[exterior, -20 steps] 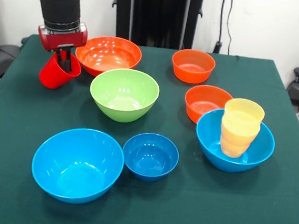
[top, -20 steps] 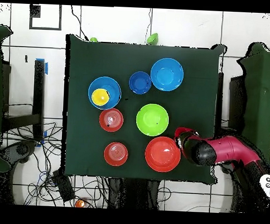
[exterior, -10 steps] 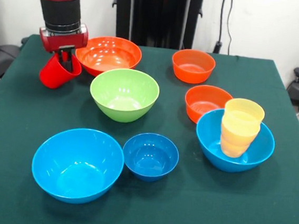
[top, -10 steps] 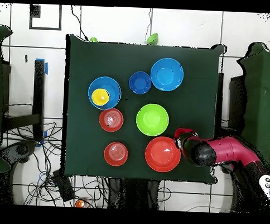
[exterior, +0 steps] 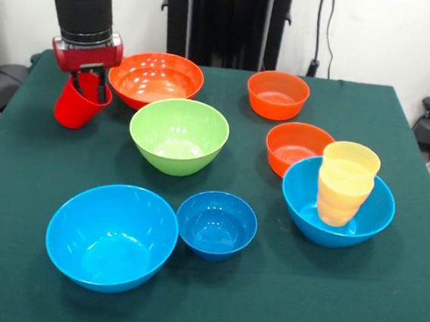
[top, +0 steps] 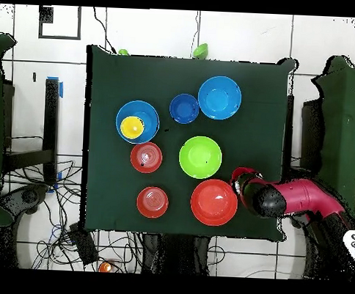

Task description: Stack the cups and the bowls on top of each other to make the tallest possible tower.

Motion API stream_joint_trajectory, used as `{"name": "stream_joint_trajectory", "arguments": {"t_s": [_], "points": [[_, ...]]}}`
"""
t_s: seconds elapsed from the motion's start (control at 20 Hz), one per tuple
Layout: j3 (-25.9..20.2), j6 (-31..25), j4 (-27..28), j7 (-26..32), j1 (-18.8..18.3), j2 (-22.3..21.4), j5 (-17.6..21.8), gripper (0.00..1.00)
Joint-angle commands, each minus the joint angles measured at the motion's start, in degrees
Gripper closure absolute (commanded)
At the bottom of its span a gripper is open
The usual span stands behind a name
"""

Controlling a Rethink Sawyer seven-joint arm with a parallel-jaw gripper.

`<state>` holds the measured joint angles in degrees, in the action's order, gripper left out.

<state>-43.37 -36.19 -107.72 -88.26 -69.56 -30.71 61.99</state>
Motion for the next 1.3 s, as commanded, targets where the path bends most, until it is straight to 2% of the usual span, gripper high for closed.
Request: {"name": "stream_joint_trajectory", "arguments": {"t_s": [0.05,0.9,1.3], "points": [[1.28,-2.00,4.28,17.01,2.03,1.71,3.80,0.00],[1.11,-2.41,5.58,19.57,2.17,0.81,4.68,0.00],[1.17,-4.71,6.54,22.53,2.36,-0.89,4.39,0.00]]}}
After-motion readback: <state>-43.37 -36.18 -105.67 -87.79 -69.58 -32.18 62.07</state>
